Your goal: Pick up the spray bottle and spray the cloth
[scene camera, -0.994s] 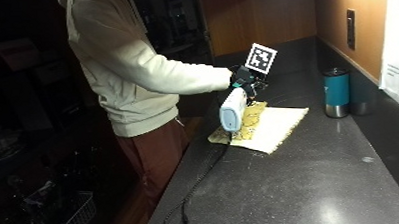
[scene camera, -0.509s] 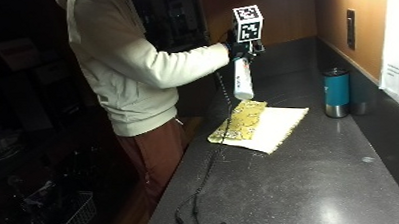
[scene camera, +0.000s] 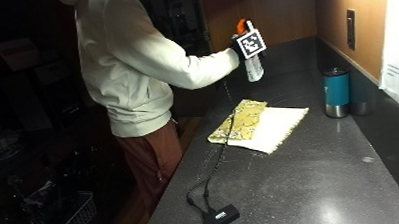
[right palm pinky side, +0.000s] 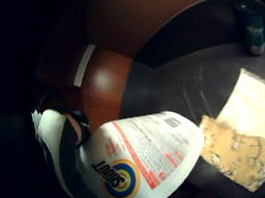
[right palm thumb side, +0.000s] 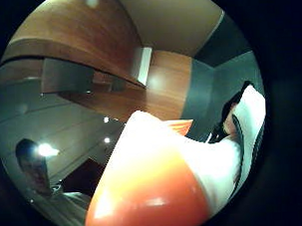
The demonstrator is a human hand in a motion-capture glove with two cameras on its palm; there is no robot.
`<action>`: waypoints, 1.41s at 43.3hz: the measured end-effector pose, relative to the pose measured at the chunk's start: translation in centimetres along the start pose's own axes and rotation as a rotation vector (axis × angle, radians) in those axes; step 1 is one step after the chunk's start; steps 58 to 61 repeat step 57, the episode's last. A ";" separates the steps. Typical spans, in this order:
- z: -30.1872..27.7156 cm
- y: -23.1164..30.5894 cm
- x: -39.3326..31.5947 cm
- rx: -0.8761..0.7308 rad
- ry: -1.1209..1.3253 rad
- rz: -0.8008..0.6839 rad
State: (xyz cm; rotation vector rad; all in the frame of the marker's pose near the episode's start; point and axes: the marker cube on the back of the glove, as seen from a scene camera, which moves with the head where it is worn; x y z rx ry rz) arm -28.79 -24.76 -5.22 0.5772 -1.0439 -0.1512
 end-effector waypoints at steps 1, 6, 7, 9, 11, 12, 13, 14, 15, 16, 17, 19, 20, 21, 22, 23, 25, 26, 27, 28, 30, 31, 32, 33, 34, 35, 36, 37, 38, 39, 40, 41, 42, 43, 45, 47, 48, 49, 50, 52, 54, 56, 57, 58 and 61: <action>0.7 -0.5 0.5 0.025 0.002 -0.002; 5.3 -0.2 1.5 -0.043 -0.109 -0.008; 6.2 0.2 1.9 -0.081 -0.120 -0.004; 7.7 0.1 3.3 -0.090 -0.118 0.015; 9.0 -1.2 4.8 -0.004 -0.112 0.039; 9.5 -1.8 5.5 0.031 -0.105 0.049; 10.1 -2.0 6.2 0.036 -0.097 0.058; 10.8 -1.8 6.8 0.013 -0.092 0.065; 11.5 -1.4 7.2 -0.022 -0.095 0.071; 12.2 -1.1 7.4 -0.053 -0.100 0.076; 12.7 -0.9 7.6 -0.076 -0.103 0.079; 13.6 -0.6 8.3 -0.110 -0.079 0.081; 14.1 -0.5 8.9 -0.117 -0.049 0.080; 14.6 -0.6 9.6 -0.115 -0.012 0.080; 15.2 -0.8 10.3 -0.109 0.022 0.081; 15.7 -1.0 10.8 -0.105 0.047 0.082; 16.3 -1.1 11.1 -0.120 0.063 0.085; 16.5 -1.2 11.0 -0.130 0.060 0.084; 16.5 -1.4 10.8 -0.135 0.054 0.080; 16.4 -1.8 10.5 -0.132 0.047 0.072; 16.0 -2.4 10.0 -0.147 0.051 0.047; 15.7 -2.2 9.9 -0.188 0.068 0.034; 15.2 -1.7 10.0 -0.243 0.090 0.023; 14.6 -1.2 10.0 -0.293 0.109 0.014; 14.0 -0.9 10.1 -0.328 0.123 0.010; 13.6 -0.7 10.1 -0.349 0.130 0.008; 13.3 -0.7 10.0 -0.361 0.131 0.007; 13.0 -0.7 10.0 -0.367 0.130 0.006; 12.5 -0.7 9.9 -0.369 0.126 0.004; 12.0 -0.8 9.8 -0.368 0.122 0.001; 11.6 -0.9 9.7 -0.366 0.119 -0.002; 11.3 -1.0 9.6 -0.364 0.118 -0.006; 11.1 -1.1 9.6 -0.363 0.118 -0.010; 11.0 -1.1 9.5 -0.364 0.118 -0.013; 10.4 -1.2 9.3 -0.370 0.115 -0.013; 9.9 -1.1 9.2 -0.376 0.111 -0.010; 9.7 -1.1 9.0 -0.379 0.109 -0.010; 9.7 -1.0 8.9 -0.383 0.107 -0.010; 9.6 -1.0 8.7 -0.387 0.106 -0.010; 9.3 -0.7 8.3 -0.395 0.102 -0.014; 8.6 -0.3 7.7 -0.399 0.099 -0.024; 7.4 0.1 7.1 -0.395 0.096 -0.039; 7.0 0.2 6.9 -0.392 0.095 -0.044; 7.0 0.2 6.9 -0.392 0.095 -0.044; 7.0 0.2 6.9 -0.392 0.095 -0.044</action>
